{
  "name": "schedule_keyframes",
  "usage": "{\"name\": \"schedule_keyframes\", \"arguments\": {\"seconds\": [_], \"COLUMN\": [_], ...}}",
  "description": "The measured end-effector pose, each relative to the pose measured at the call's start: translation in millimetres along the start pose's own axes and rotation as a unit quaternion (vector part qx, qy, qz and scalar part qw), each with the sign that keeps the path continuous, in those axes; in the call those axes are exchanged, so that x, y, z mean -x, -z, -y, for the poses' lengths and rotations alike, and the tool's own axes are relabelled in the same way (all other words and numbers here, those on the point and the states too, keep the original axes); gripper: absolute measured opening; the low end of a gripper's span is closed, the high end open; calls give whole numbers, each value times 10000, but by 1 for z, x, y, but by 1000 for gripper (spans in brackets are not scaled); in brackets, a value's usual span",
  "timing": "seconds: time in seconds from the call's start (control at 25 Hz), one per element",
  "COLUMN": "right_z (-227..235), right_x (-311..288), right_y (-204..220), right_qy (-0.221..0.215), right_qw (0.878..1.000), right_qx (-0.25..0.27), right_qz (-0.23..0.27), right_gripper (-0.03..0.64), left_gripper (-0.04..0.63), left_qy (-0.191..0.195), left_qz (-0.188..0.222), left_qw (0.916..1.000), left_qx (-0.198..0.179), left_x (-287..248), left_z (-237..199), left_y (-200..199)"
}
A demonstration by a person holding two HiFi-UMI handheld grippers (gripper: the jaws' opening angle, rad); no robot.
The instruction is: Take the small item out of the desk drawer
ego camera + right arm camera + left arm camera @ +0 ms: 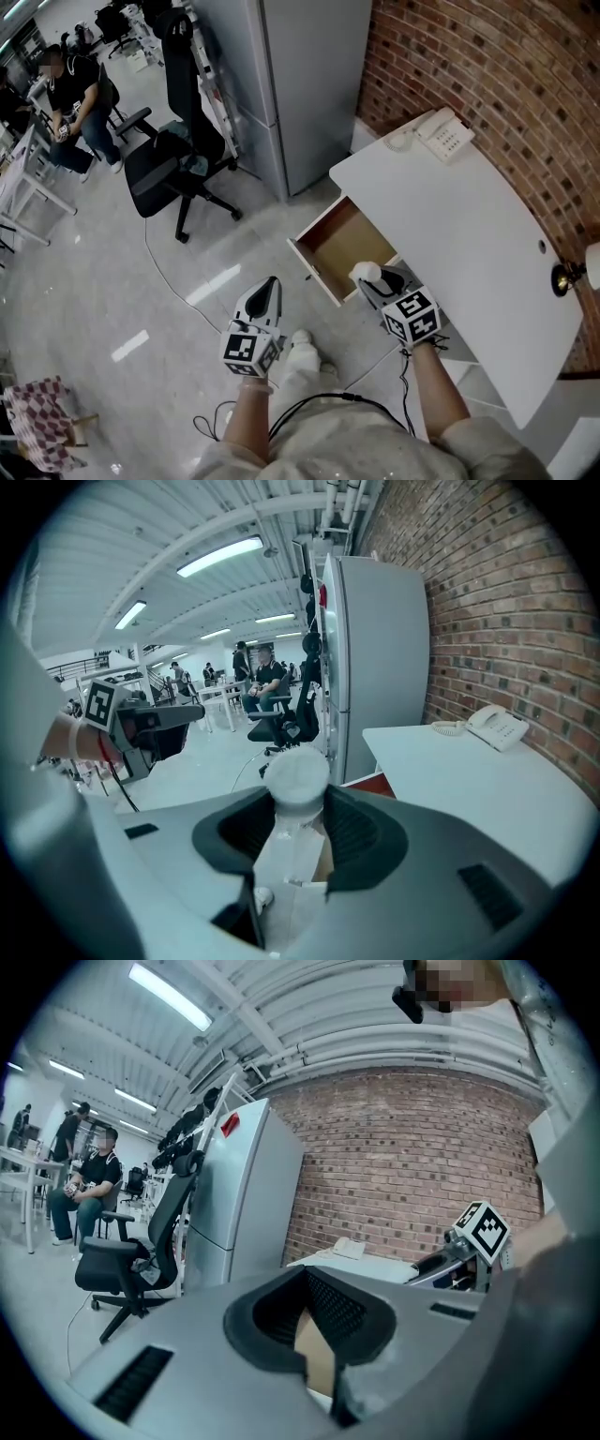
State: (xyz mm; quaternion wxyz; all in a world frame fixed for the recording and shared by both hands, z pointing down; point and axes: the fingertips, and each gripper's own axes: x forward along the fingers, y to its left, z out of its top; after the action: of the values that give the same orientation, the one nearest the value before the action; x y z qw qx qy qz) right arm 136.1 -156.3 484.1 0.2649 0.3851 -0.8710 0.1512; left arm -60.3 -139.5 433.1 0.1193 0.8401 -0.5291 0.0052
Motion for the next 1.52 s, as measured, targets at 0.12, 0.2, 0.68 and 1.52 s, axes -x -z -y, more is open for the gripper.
{"name": "schedule_keyframes", "arguments": {"seconds": [0.12, 0.2, 0.68, 1.52], "right_z": [2, 1, -6, -1], "right_x": [6, 10, 27, 48], "right_y": [-6, -10, -35, -67], "right_qy": [36, 53, 155, 374], "right_qw": [10000, 9999, 9988, 9949], "right_qx": [18, 7, 14, 15], "right_qz": [75, 125, 462, 933], "right_gripper": [167, 167, 167, 167], "left_gripper": [-2, -2, -2, -2], "left_qy": [-14, -6, -69, -577], "left_qz": [82, 143, 355, 728], "left_qw": [10000, 9999, 9991, 9953], "left_qx": [-19, -20, -226, -288], "left_x": [3, 5, 24, 57], "left_z": [1, 1, -5, -48], "left_y": [-9, -16, -43, -73]}}
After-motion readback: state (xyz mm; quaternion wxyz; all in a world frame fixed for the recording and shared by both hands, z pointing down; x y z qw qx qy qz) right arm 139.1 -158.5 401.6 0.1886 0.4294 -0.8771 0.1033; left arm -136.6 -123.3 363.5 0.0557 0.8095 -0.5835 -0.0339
